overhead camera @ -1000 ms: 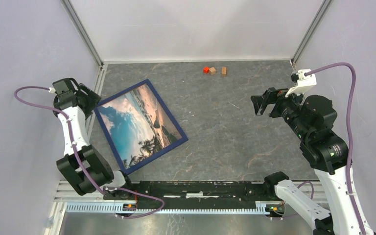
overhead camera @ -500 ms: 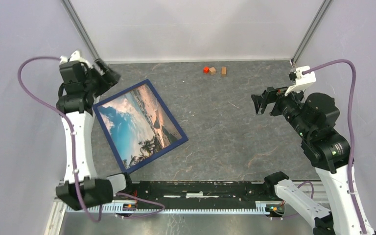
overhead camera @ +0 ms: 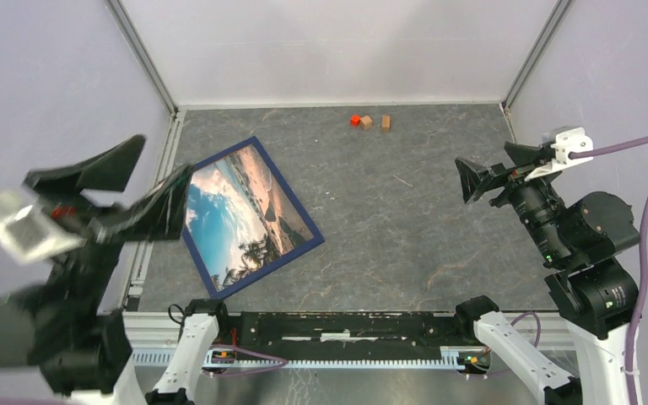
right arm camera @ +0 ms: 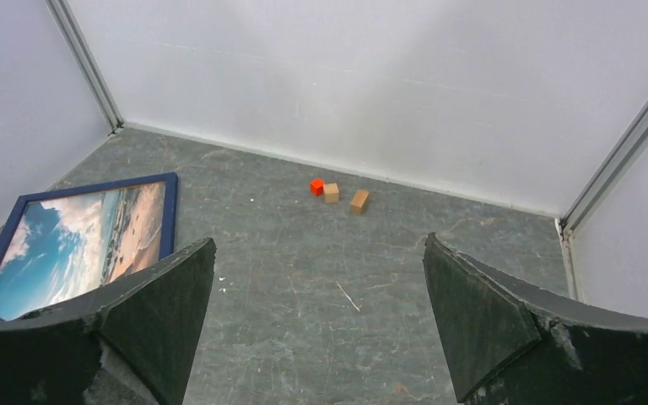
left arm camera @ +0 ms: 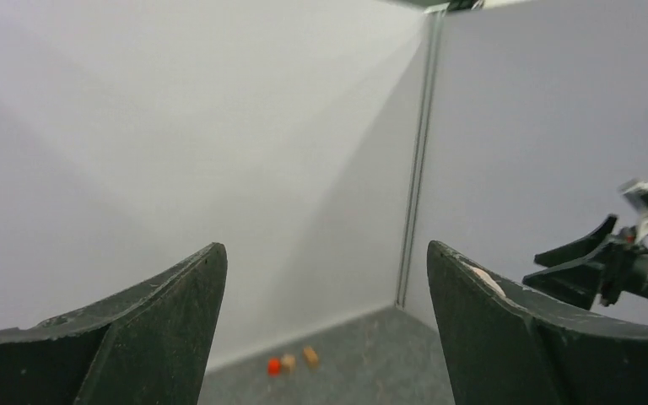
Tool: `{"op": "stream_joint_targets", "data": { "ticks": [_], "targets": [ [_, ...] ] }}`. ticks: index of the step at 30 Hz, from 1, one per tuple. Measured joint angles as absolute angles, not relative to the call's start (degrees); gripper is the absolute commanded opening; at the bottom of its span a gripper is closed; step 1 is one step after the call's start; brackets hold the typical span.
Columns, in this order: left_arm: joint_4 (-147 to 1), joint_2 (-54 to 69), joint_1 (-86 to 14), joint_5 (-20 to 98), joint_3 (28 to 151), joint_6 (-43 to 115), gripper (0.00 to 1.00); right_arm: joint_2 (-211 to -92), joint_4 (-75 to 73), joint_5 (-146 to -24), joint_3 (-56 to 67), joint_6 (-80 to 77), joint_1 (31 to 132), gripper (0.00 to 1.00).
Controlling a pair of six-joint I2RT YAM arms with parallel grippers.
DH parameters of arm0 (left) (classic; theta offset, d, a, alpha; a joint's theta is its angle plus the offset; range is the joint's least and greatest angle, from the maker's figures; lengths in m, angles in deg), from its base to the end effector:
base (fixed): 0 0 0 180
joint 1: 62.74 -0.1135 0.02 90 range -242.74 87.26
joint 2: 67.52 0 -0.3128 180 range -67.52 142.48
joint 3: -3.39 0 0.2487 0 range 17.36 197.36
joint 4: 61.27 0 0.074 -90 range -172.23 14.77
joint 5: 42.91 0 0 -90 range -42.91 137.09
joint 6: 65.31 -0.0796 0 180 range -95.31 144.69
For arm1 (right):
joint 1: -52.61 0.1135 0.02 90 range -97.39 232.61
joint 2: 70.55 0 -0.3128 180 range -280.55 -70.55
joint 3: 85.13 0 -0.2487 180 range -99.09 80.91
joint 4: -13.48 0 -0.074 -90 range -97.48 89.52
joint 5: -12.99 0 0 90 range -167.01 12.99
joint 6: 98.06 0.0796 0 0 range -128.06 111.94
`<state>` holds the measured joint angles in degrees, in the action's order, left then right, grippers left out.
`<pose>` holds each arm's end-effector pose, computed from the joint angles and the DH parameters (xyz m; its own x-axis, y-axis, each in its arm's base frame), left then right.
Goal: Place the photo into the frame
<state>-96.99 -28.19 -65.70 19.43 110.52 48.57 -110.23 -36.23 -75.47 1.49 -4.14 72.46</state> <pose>-0.0036 -0.0372 0.6188 0.3445 -0.3412 -0.8746 0.5321 0.8385 -0.1176 0.0757 0.0250 0.5243 0.0438 0.0885 -0.9951 -0.3180 0.9455 0.0701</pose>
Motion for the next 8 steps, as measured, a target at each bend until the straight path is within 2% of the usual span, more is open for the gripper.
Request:
{"op": "stream_joint_targets", "data": {
  "ticks": [8],
  "targets": [
    [-90.5,-32.6,-65.6,19.5,115.6,48.6,0.94,-106.8,-33.8,-74.0,1.7,-4.8,72.5,0.98]
  ]
}}
